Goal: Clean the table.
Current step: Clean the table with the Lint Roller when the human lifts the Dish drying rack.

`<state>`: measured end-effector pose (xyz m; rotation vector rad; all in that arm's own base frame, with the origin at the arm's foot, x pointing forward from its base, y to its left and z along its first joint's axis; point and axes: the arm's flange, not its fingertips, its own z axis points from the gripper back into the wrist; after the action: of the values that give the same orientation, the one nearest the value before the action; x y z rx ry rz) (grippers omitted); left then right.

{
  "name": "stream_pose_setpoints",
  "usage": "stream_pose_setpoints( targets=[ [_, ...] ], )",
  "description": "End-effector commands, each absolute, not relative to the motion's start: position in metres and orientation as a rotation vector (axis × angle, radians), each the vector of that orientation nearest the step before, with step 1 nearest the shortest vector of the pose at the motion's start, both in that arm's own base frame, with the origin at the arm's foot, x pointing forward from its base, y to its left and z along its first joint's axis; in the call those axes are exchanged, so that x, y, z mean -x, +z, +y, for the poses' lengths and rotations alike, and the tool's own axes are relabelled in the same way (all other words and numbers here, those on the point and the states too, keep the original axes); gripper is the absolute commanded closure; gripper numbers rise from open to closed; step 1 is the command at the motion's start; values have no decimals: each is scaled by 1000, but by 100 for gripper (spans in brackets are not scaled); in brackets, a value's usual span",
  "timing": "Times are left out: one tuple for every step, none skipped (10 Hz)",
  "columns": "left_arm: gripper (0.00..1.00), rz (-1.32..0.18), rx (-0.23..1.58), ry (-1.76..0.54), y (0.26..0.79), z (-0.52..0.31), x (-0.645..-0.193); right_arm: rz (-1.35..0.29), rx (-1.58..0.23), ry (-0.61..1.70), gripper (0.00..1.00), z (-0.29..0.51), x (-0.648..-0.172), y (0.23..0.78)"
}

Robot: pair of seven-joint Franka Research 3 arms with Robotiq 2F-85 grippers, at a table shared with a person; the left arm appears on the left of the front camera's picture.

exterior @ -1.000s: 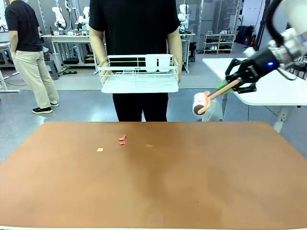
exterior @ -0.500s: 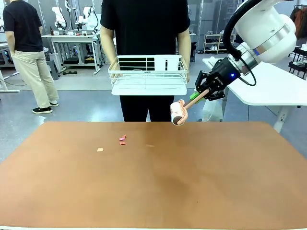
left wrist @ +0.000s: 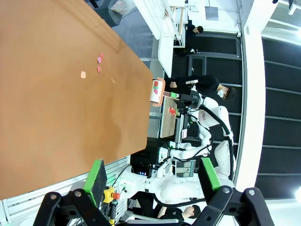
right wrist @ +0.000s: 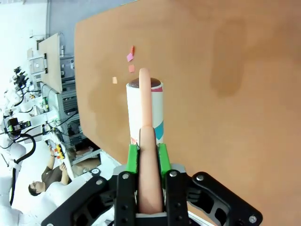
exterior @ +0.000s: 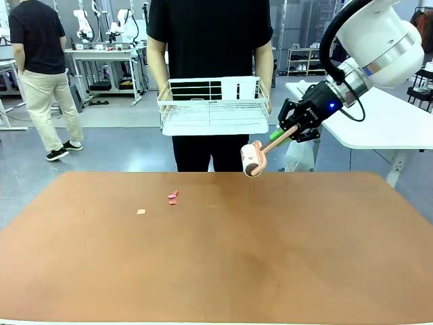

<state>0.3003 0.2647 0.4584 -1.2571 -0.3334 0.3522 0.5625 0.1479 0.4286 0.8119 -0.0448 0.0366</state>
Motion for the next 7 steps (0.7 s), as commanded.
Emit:
stream_pose_setpoints(
  targets=[
    [0,-341,1261,346,461,266,-297,4,-863,23,79,203,-588,410],
    [0,-341,1261,346,461,266,-297,1,-802,-9,79,234,-597,401],
    [0,-341,1261,346,461,266,-297,-11,-798,-24,79,263,-602,391],
    [0,-341,1261,346,461,266,-297,6,-771,-34,79,287,-605,377],
    [0,-341,1261,346,461,266,-297,61,-789,-68,79,303,-609,360],
    [0,-341,1261,346,461,266,-297,73,-786,-114,79,309,-612,350],
    [0,-341,1261,346,461,266,-297,59,-771,-128,79,313,-611,340]
  ],
)
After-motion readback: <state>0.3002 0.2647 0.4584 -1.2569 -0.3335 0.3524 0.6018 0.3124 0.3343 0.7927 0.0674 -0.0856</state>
